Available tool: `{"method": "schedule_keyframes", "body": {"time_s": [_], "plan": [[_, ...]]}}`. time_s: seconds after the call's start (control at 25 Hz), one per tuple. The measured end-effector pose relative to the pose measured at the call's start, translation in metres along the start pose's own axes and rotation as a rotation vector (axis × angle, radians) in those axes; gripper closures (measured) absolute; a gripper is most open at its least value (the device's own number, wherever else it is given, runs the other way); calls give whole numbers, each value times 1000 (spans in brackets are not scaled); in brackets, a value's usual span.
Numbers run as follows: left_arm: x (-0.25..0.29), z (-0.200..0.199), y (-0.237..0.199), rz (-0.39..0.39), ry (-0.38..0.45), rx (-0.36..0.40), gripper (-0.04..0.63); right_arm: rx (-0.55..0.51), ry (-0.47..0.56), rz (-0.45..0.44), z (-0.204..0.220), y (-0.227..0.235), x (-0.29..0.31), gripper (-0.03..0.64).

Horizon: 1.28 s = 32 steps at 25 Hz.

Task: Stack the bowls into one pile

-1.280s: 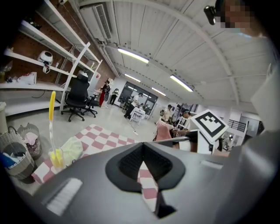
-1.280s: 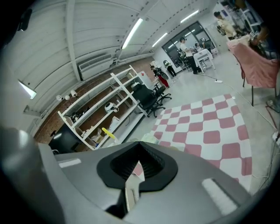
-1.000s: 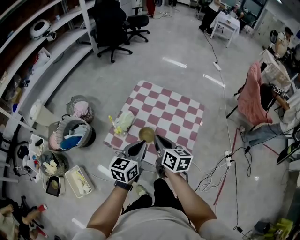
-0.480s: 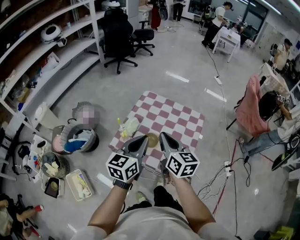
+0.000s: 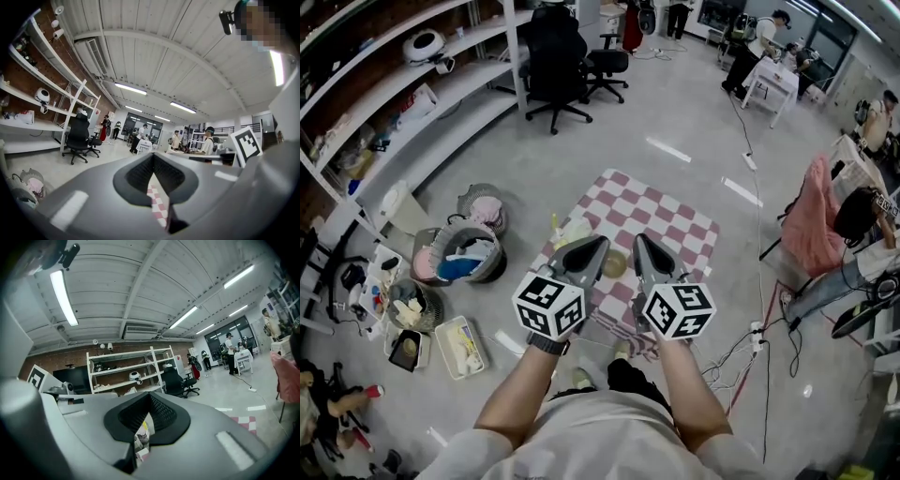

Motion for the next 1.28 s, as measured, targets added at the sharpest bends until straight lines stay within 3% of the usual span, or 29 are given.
{"method": "schedule_keyframes", "body": {"time_s": [0.4,1.28], "plan": [[-5,-18,-1,-16,43,33,589,-44,11,-16,-13,-3,4,607],[-2,-18,6,-14,47,69,589,-79,16,-23,-14,-8,-1,607]]}}
Point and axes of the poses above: the fingertips, and each gripper's own axes: x forward along the fingers, y to its right, z out of its underside, the point moved 9 cm from there along -x, backward along the fingers, and after that the axes turned 14 degrees about -x, right-handed, at the moved point
